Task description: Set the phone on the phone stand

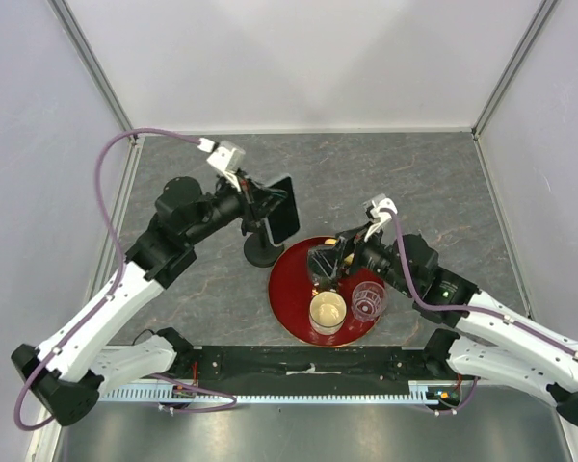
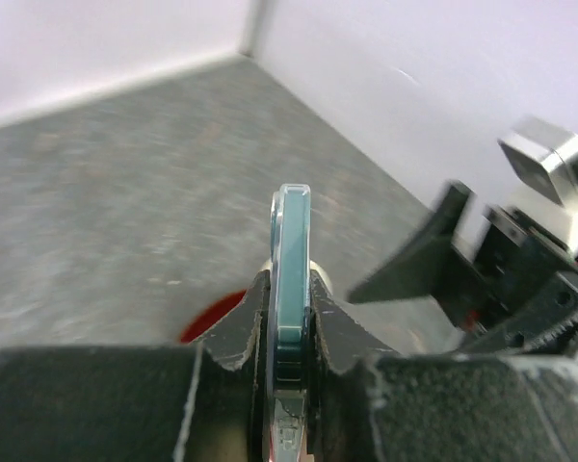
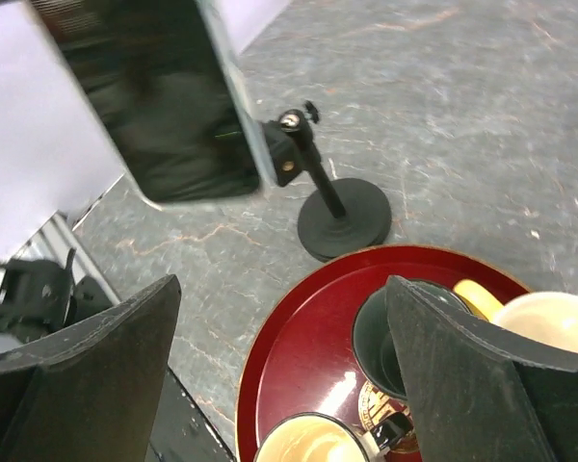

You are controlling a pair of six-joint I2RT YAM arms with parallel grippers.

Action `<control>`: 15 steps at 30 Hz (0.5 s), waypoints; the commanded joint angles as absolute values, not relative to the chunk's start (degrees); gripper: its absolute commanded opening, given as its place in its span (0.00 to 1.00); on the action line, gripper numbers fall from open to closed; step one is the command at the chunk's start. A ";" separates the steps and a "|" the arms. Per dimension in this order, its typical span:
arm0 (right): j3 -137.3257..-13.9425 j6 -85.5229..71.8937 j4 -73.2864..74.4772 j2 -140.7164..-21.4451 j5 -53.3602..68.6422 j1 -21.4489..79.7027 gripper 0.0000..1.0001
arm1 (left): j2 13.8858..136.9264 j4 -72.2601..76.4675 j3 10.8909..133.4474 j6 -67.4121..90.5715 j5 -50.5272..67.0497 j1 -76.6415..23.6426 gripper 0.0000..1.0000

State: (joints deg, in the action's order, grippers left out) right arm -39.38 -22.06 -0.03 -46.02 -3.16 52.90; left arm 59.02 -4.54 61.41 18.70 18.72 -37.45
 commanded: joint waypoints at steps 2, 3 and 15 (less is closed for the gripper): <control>-45.59 -32.25 4.03 -53.14 -14.32 53.17 0.93 | 52.22 -5.28 61.53 12.13 -7.55 -37.18 0.02; -47.44 -33.21 8.22 -55.35 -15.20 54.04 0.93 | 51.77 -5.19 61.18 12.04 -8.25 -37.09 0.02; -67.93 -39.73 12.40 -85.77 -37.08 67.06 0.85 | 50.45 -6.33 59.77 19.25 -13.89 -29.36 0.02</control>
State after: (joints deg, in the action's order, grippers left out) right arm -62.46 -35.57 12.01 -80.86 -27.59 67.37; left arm 51.81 -9.39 59.57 16.19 -10.81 -31.73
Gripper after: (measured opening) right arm 0.906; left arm 0.173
